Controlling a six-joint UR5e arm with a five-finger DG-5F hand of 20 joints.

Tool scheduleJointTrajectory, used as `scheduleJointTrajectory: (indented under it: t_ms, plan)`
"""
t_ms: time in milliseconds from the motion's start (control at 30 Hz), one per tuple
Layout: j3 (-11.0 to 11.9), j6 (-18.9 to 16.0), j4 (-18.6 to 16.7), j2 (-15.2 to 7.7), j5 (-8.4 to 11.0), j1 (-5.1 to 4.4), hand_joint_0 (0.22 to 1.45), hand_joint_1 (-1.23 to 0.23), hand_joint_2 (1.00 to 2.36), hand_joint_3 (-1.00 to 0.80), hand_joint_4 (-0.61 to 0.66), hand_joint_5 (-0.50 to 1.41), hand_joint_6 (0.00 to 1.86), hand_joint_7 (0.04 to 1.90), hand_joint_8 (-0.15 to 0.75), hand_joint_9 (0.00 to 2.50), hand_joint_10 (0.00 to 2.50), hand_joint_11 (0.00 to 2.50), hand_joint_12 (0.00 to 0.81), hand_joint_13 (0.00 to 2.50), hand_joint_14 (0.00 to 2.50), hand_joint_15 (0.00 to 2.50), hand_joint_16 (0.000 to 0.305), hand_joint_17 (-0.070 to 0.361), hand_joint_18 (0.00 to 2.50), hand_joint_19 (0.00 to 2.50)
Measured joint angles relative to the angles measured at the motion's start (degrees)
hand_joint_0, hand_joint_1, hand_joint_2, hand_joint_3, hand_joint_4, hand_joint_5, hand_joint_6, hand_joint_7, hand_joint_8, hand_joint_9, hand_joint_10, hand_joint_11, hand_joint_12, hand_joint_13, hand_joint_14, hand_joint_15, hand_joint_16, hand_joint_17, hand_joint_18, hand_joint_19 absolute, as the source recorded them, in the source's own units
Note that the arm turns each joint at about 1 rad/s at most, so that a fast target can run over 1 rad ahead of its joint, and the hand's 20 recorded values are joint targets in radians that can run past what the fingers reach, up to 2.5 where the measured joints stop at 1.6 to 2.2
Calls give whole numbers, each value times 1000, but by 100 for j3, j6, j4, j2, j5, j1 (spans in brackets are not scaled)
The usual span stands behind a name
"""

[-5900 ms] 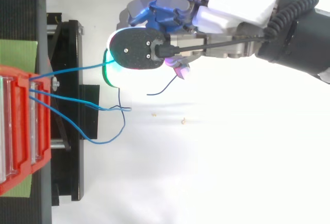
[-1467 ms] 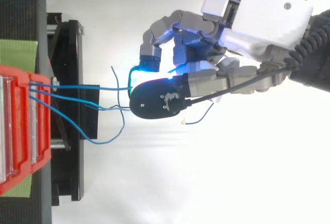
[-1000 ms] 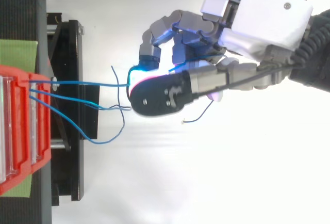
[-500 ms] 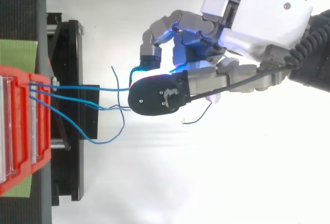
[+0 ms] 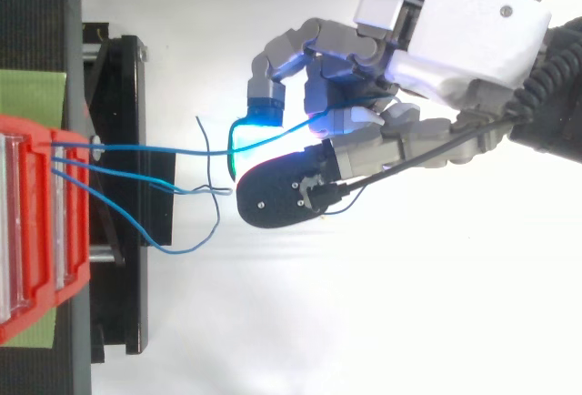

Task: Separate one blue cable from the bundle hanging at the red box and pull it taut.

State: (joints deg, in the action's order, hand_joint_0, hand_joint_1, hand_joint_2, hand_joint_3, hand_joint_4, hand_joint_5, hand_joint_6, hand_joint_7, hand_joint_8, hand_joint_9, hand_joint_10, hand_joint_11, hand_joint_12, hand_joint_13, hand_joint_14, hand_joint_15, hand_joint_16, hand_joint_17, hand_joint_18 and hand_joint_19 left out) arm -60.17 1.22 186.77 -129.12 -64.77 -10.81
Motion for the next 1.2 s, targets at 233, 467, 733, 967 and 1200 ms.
scheduleJointTrajectory:
  t_ms: [233, 467, 733, 967, 1200]
  plan:
    - [-5, 1, 0, 0, 0, 0, 622, -394, 1005, -429, 102, -164, 901, 1133, 343, 512, 2500, 2034, 452, 934, 2500, 1640, 49, 109, 1236, 1207]
    - [-10, -6, 0, 0, 0, 0, 610, -687, 1013, -88, 109, -163, 913, 1132, 378, 510, 2500, 2009, 484, 984, 2500, 1611, 61, 138, 1302, 920]
    - [-10, -7, 0, 0, 0, 0, 665, -792, 1017, -195, 39, -187, 929, 1082, 349, 404, 2500, 2042, 464, 880, 2500, 1669, 50, 113, 1254, 1245]
    - [-11, -7, 0, 0, 0, 0, 719, -801, 1005, -431, 52, -194, 932, 1030, 348, 367, 2500, 1995, 441, 848, 2500, 1667, 50, 112, 1266, 1344]
    - [-12, -3, 0, 0, 1, 0, 687, -723, 1000, -498, 96, -191, 929, 1050, 349, 396, 2500, 1949, 442, 862, 2500, 1640, 49, 110, 1270, 1311]
